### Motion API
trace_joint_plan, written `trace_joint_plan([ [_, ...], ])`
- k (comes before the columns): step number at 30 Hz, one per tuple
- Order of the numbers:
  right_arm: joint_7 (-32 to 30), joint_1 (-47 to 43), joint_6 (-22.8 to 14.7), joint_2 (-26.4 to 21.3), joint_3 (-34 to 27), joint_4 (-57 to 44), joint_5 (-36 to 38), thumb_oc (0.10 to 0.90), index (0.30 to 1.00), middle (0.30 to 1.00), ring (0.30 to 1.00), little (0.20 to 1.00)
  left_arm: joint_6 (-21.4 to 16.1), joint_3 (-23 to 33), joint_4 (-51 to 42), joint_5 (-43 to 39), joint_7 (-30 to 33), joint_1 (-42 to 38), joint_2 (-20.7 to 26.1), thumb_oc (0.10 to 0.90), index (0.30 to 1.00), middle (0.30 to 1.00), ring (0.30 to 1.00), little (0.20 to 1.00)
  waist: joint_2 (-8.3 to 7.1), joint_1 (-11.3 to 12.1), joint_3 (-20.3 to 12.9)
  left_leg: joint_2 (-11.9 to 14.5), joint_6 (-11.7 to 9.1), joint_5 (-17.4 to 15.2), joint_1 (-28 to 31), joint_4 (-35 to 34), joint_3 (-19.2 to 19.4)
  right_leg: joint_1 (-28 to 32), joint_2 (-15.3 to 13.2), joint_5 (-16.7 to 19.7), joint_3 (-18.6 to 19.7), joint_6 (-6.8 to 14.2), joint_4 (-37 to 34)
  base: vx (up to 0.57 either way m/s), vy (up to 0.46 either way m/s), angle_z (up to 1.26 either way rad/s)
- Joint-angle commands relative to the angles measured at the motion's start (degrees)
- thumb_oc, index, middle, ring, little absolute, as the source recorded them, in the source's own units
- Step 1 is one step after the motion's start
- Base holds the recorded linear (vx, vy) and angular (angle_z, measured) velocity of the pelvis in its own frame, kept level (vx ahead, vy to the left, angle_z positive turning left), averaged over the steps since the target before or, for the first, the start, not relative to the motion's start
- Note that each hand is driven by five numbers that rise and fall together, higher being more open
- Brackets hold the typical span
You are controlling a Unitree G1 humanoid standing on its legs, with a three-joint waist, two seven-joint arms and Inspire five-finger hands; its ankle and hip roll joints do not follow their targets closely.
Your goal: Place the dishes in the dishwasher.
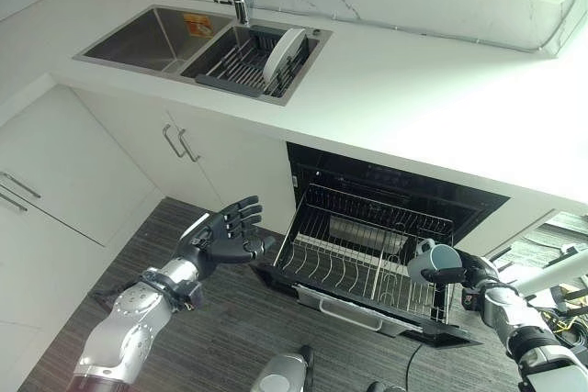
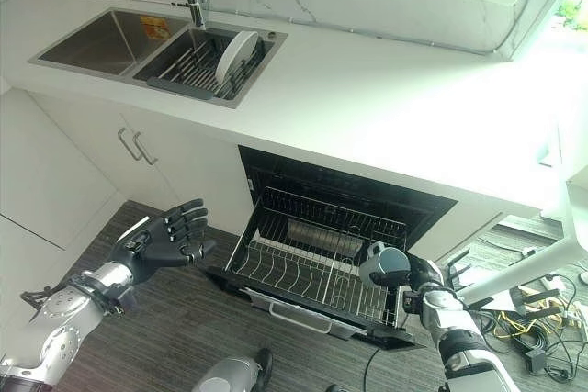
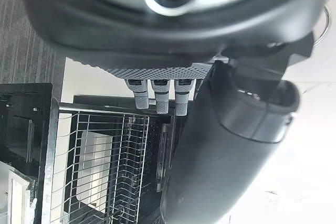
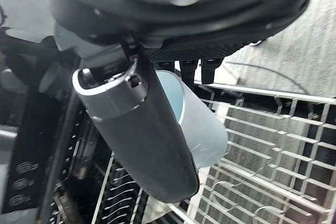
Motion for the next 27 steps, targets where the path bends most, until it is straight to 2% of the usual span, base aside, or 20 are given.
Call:
trace_joint_plan([
  [1,-2.5,-2.3,-5.4,-2.4,0.9,-4.7,0.7,0.800,0.900,0.900,0.900,0.900,-6.2,2.2,-8.0,0.6,-0.9,-0.5,0.3,0.800,0.900,0.900,0.900,0.900,0.21,-0.5,-5.9,6.0,-5.2,-4.5,0.0,1.9,1.1,-4.0,0.7,-7.0,1.7,0.9,4.1,0.00,0.000,0.00],
  [13,-3.1,0.6,-5.7,-3.6,-1.8,-18.4,-4.3,0.800,0.900,0.900,0.900,0.900,-6.3,4.0,-8.4,1.3,-1.8,1.0,-1.2,0.800,0.900,0.900,0.900,0.900,-1.26,-1.8,-6.3,6.2,-4.9,-5.1,0.5,1.9,1.5,-4.1,1.1,-7.3,2.7,1.1,4.1,0.00,0.003,-0.02],
  [21,-1.8,1.8,-5.4,-3.2,-3.0,-24.1,-3.8,0.800,0.900,0.900,0.900,0.900,-6.5,4.3,-8.5,1.5,-1.9,1.4,-1.5,0.800,0.900,0.900,0.900,0.900,-1.90,-2.1,-6.6,6.2,-4.7,-5.4,0.8,1.9,1.8,-4.0,1.3,-7.3,3.1,1.2,4.1,0.00,0.004,-0.02],
  [27,-2.4,4.5,-4.7,-2.0,-5.6,-32.8,-4.0,0.800,0.900,0.900,0.900,0.900,-7.7,6.0,-9.3,2.0,-1.5,2.5,-2.9,0.800,0.900,0.900,0.900,0.900,-2.38,-3.0,-7.1,6.2,-4.4,-5.8,1.1,1.9,1.9,-3.9,1.6,-7.8,3.7,1.2,4.1,0.00,0.044,-0.05],
])
